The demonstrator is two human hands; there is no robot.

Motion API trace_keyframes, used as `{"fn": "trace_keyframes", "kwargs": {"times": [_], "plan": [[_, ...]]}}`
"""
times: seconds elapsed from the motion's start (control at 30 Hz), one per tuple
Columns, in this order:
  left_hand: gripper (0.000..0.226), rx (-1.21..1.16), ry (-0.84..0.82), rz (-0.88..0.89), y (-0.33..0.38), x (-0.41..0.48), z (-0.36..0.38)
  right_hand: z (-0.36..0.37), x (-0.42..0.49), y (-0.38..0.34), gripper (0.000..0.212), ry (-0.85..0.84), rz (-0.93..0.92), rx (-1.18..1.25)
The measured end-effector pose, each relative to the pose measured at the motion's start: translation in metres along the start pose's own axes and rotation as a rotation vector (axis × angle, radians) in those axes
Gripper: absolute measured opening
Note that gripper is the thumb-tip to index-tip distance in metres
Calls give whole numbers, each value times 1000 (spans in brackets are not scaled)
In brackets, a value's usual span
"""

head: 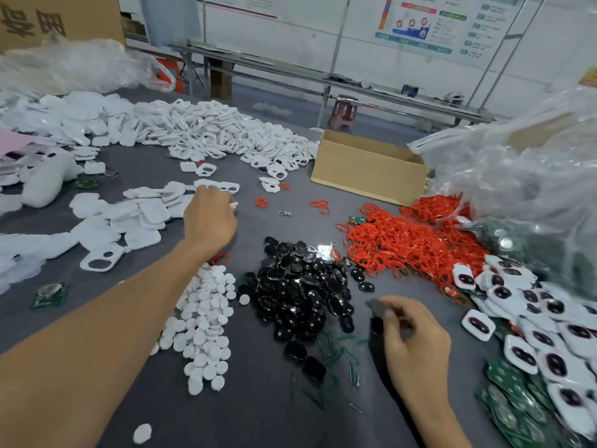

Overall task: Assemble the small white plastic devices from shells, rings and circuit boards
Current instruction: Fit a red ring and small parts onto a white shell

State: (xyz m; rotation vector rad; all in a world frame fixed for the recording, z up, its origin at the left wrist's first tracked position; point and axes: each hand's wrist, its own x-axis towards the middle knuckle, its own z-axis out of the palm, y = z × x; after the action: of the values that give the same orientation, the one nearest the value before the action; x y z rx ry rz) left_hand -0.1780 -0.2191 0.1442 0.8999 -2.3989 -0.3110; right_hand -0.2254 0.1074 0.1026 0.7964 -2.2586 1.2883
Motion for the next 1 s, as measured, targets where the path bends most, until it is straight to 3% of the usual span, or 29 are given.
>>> {"fn": "trace_keyframes", "kwargs": {"times": [0.1, 0.17, 0.23, 0.4, 0.5, 0.6, 0.83, 0.93, 1.0], "plan": [[18, -185, 118, -2, 14, -18, -16, -2, 5, 8, 33, 42, 214, 98], [13, -272, 110, -40, 27, -38, -25, -2, 13, 13, 29, 67, 252, 68], [8, -401, 86, -98, 44, -65, -31, 2, 30, 14, 24, 36, 219, -7], [11, -713, -86, -144, 87, -135, -33, 28, 80, 10, 26, -291, -82, -313], [14, -925, -276, -213, 101, -160, -25, 38, 90, 13, 19, -392, -80, -506], [12, -1077, -372, -295, 108, -168, -21, 38, 91, 13, 16, -389, -53, -551], [9, -1101, -277, -344, 96, -167, -14, 32, 98, 12, 23, -509, -81, -680], [9, -950, -200, -199, 93, -165, -12, 29, 102, 12, 16, -557, -102, -735], [10, -860, -216, -84, 94, -167, -12, 27, 101, 12, 12, -488, -115, -685]]}}
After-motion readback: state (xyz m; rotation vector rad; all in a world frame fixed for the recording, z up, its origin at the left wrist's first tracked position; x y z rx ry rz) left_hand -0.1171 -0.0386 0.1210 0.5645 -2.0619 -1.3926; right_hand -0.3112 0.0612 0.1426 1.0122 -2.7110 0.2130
